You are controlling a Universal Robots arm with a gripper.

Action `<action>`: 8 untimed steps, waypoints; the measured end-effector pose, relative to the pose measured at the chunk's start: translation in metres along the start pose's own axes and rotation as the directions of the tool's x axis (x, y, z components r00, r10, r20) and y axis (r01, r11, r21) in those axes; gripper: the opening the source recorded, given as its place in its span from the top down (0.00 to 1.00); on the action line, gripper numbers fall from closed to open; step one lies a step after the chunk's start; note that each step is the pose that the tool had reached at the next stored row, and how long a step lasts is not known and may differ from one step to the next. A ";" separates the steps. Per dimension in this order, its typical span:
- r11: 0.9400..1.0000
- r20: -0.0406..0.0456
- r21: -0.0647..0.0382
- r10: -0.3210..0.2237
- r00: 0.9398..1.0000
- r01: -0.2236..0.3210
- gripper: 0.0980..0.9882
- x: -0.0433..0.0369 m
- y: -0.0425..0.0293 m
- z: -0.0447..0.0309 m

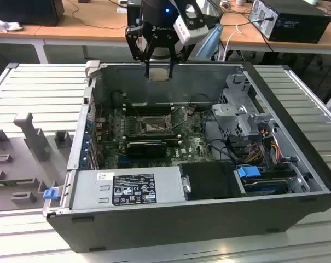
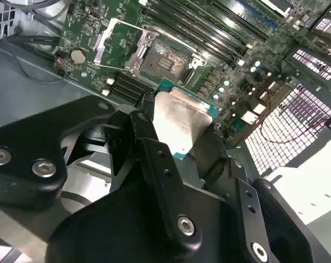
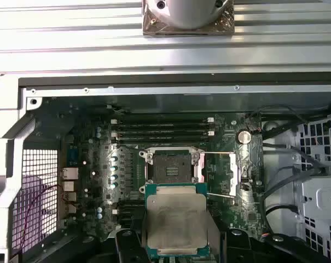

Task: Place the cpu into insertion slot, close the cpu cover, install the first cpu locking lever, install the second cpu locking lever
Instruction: 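Place the cpu into insertion slot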

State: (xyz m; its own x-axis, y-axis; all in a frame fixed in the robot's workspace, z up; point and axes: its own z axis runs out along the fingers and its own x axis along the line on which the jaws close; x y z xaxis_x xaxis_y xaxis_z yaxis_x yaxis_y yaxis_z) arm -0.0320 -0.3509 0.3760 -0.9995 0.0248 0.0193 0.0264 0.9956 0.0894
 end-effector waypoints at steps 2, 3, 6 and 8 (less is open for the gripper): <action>1.000 0.002 -0.001 0.028 1.000 -0.028 0.52 0.0000 0.0000 0.0000; 0.999 0.003 -0.001 0.038 0.999 -0.038 0.52 0.0000 0.0000 0.0000; 0.998 0.006 -0.001 0.065 0.998 -0.065 0.52 0.0000 0.0000 0.0000; 0.996 0.008 -0.002 0.085 0.996 -0.085 0.52 0.0000 -0.0001 0.0002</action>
State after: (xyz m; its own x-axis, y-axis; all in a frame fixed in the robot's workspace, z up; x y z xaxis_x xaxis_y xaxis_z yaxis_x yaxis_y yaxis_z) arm -0.0320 -0.3510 0.3758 -0.9937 0.1101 0.0193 0.1114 0.9898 0.0892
